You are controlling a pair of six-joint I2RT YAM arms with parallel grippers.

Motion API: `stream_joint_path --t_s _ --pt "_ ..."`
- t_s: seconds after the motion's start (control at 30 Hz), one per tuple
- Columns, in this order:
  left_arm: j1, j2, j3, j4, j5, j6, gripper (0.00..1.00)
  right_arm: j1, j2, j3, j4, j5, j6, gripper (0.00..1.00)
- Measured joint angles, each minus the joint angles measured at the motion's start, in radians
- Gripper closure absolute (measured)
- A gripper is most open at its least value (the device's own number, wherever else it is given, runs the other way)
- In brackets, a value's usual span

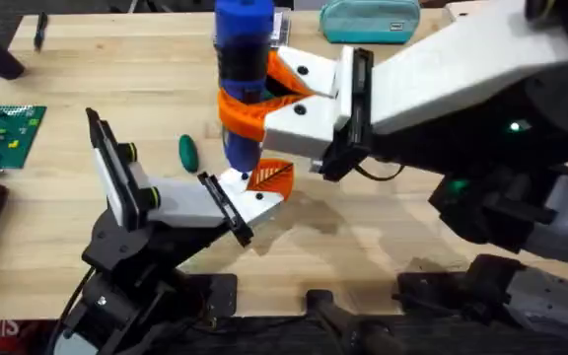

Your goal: Pick up the gripper from the table and insert it into the empty holder that is missing its gripper. Then pick up a screw, insert it into the mounting hole, and use the screwdriver to tighten it. Finally, clean up the table by picking up the vegetable and placing it into the bucket.

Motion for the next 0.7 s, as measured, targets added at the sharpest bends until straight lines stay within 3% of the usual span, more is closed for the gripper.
stream_joint_path --t_s 0.7 --pt "0.000 0.000 0.000 0.000 0.000 0.000 0.992 0.000 0.012 0.000 0.014 0.000 0.000 0.948"
